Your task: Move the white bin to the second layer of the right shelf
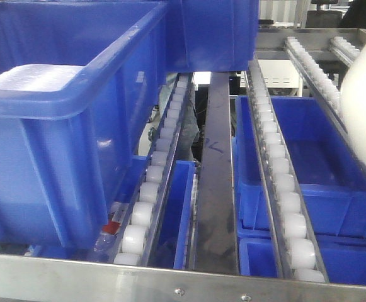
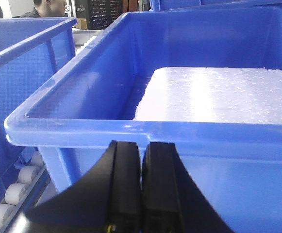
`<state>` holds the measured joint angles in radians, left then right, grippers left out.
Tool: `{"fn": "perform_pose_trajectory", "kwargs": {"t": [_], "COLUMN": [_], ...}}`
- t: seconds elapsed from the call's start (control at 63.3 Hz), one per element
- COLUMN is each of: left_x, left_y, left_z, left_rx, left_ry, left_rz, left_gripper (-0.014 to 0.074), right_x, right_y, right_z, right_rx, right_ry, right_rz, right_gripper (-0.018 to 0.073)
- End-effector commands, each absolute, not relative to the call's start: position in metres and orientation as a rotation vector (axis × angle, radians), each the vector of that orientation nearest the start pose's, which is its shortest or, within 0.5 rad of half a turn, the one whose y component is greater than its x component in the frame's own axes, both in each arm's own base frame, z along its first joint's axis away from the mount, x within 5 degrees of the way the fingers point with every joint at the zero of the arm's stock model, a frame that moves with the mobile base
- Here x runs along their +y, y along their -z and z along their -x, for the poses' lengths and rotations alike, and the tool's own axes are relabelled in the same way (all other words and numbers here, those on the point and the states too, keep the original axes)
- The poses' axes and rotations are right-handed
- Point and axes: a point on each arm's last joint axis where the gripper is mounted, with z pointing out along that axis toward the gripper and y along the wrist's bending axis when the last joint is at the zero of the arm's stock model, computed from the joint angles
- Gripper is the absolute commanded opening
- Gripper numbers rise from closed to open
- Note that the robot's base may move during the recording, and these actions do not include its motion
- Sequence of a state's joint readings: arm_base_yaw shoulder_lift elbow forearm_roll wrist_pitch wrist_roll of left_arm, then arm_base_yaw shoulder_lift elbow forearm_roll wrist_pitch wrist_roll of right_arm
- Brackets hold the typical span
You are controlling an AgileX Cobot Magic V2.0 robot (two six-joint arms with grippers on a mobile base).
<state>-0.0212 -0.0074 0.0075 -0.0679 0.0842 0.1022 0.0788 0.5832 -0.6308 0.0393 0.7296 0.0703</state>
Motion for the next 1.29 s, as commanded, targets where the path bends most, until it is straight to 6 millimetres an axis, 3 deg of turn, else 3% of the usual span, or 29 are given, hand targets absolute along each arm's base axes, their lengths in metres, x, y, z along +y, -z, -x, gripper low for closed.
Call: {"fn": "perform_pose_trajectory", "kwargs": {"t": [0.0,0.174,0.505,0.647,1.168,1.279], "left_x": [-0.001,-0.001,-0.001,-0.001,-0.001,-0.001], "left_y": [-0.199,-0.199,-0.199,-0.199,-0.199,-0.199], "left_z": [-0.056,-0.056,-0.056,-0.056,-0.056,-0.056], "left_rx": [1.504,1.504,1.504,1.504,1.504,1.504], "left_ry": [-0.005,-0.005,-0.005,-0.005,-0.005,-0.005], "left_rz": [-0.034,-0.034,-0.034,-0.034,-0.034,-0.034], "left_gripper": [0.0085,0.0085,0.0085,0.0085,0.0085,0.0085], "right_x": [0.010,0.008,0.011,0.011,0.009,0.010], "right_y": [-0.325,-0.306,-0.279,-0.273,-0.261,-0.259], "right_z": [-0.110,-0.118,-0.157,-0.169,-0.191,-0.193], "right_rx": [2.085,2.193,2.373,2.417,2.412,2.424], "right_ry": [-0.126,-0.078,-0.139,-0.166,-0.094,-0.102], "right_rz": [-0.015,-0.004,-0.186,-0.282,-0.223,-0.232], "right_gripper": [0.0049,0.0049,0.0057,0.0058,0.0062,0.0130]}}
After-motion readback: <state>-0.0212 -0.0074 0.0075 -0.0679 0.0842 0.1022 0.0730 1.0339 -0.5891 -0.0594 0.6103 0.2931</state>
